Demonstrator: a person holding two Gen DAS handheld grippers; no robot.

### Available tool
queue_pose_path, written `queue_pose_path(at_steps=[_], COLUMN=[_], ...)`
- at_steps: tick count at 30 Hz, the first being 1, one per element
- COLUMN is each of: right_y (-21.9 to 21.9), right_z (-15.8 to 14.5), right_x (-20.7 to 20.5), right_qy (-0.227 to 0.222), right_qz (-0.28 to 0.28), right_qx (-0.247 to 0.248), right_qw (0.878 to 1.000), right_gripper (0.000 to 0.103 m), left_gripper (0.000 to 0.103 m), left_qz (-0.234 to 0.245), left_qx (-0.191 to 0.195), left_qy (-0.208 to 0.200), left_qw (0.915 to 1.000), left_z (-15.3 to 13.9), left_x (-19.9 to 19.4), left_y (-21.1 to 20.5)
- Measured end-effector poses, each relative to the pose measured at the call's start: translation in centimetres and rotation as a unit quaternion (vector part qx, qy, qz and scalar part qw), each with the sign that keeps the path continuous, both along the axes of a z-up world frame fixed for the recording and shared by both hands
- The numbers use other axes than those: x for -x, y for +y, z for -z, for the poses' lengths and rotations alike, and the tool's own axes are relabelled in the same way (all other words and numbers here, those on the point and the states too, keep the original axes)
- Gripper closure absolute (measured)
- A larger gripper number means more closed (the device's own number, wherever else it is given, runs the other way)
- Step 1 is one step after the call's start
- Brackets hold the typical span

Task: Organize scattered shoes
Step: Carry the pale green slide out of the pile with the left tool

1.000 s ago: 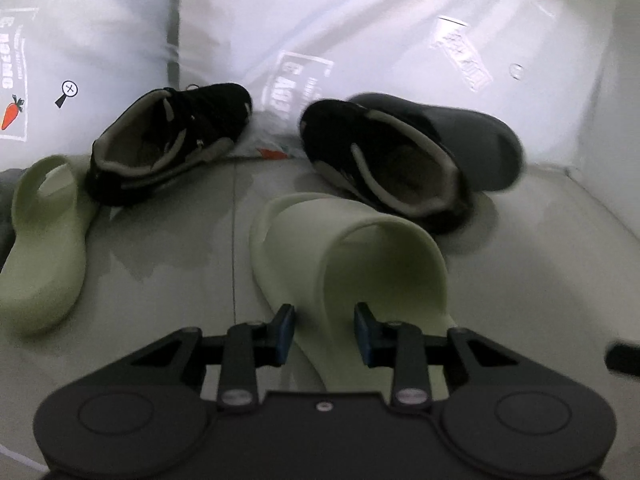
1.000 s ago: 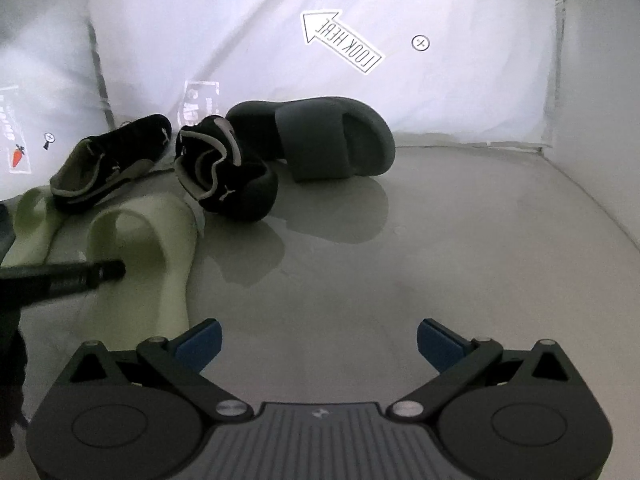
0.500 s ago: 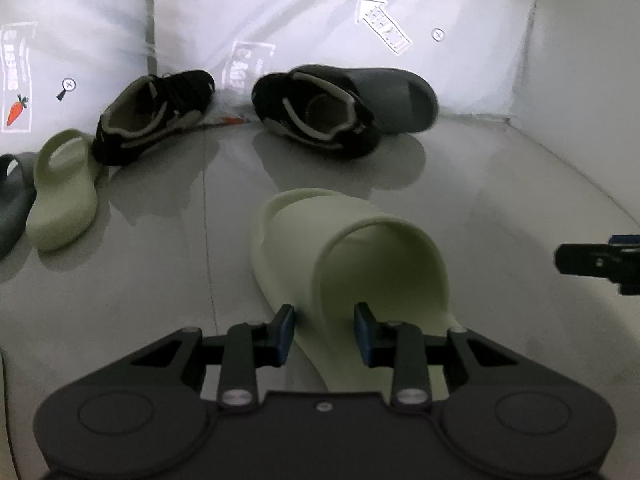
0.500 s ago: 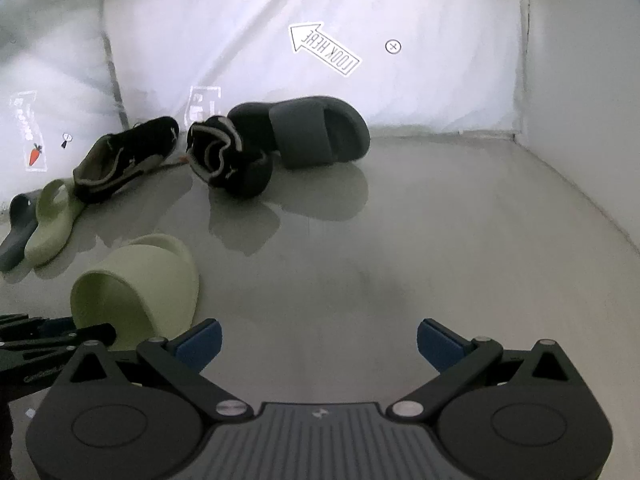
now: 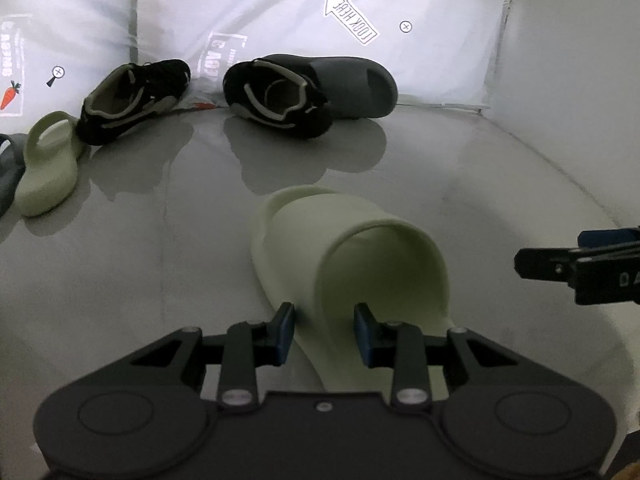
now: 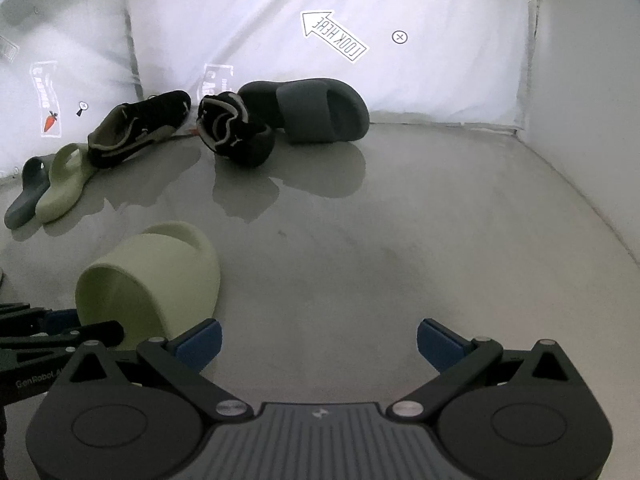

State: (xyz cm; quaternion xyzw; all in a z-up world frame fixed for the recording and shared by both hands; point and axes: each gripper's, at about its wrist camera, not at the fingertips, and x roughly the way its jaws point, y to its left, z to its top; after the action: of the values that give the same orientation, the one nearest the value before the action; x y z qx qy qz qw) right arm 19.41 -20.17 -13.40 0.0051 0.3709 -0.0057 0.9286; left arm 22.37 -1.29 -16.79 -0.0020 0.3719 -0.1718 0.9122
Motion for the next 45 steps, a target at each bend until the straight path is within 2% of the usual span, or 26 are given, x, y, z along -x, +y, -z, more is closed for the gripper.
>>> queue_pose_path(at_steps=[6,10,12,13,15,16,18,23,27,28,30,33,37,39,40,43,45], right_y=[-0.4,-0.3,-0.1,0.0,0.2,0.3,0.8,2.7,4.3,4.8,5.7,6.9,8.4,9.2,9.5,10.7,11.2], right_z=[-0.2,-0.5,-0.6,-0.7,-0.8,-0.9,-1.0,-1.6,-2.0,-1.9,-1.7,-1.4,-1.5,-1.4,-1.4,-0.5,0.1], right_x=[-0.1,-0.1,-0.1,-0.1,-0.3,-0.5,-0.9,-2.2,-3.7,-4.4,-5.7,-8.1,-10.4,-11.4,-12.0,-14.0,-15.0], right_qy=[-0.007,-0.016,-0.021,-0.023,-0.026,-0.028,-0.032,-0.044,-0.055,-0.054,-0.053,-0.046,-0.038,-0.034,-0.032,-0.005,0.008], right_qz=[0.016,0.021,0.023,0.025,0.030,0.032,0.034,0.032,0.026,0.023,0.018,0.011,0.001,-0.005,-0.008,-0.012,-0.015], right_qx=[0.006,0.009,0.010,0.009,0.005,0.004,0.003,-0.001,0.001,0.002,0.002,0.006,0.011,0.013,0.013,0.012,0.007], right_qw=[1.000,1.000,0.999,0.999,0.999,0.999,0.999,0.999,0.998,0.998,0.998,0.999,0.999,0.999,0.999,1.000,1.000], right_gripper=[0.000,0.000,0.000,0.000,0.000,0.000,0.000,0.000,0.000,0.000,0.000,0.000,0.000,0.000,0.000,0.000,0.000], left_gripper=[0.069,0.064,0.055,0.055,0.053,0.049,0.046,0.046,0.045,0.045,0.045,0.045,0.046,0.047,0.051,0.065,0.067], left_qz=[0.029,0.025,0.017,0.013,0.008,0.008,0.010,-0.003,-0.063,-0.086,-0.156,-0.221,-0.283,-0.318,-0.331,-0.361,-0.376], left_qx=[0.001,0.000,0.010,0.009,0.004,0.005,0.018,0.041,0.031,0.036,0.058,0.068,0.022,0.013,0.011,0.026,0.036], left_qy=[0.003,0.008,0.031,0.033,0.022,0.015,0.008,-0.014,-0.047,-0.048,-0.052,-0.077,-0.081,-0.067,-0.058,-0.016,0.003], left_qw=[0.9996,0.9996,0.9993,0.9993,0.9997,0.9998,0.9998,0.9990,0.9965,0.9945,0.9846,0.9699,0.9555,0.9458,0.9417,0.9320,0.9261], left_z=[0.2,0.3,0.2,0.0,-0.5,-0.9,-1.5,-3.1,-4.6,-4.9,-5.6,-6.2,-5.6,-4.2,-3.5,-1.0,0.4], left_x=[0.4,0.3,-0.2,-0.3,0.0,0.1,0.2,-0.2,-2.2,-3.2,-6.5,-10.7,-17.1,-21.0,-22.5,-26.1,-27.8], left_y=[-3.0,-3.4,-2.7,-2.3,-1.4,-0.9,0.3,4.0,8.2,9.5,13.4,17.5,22.4,25.0,25.9,28.3,29.2])
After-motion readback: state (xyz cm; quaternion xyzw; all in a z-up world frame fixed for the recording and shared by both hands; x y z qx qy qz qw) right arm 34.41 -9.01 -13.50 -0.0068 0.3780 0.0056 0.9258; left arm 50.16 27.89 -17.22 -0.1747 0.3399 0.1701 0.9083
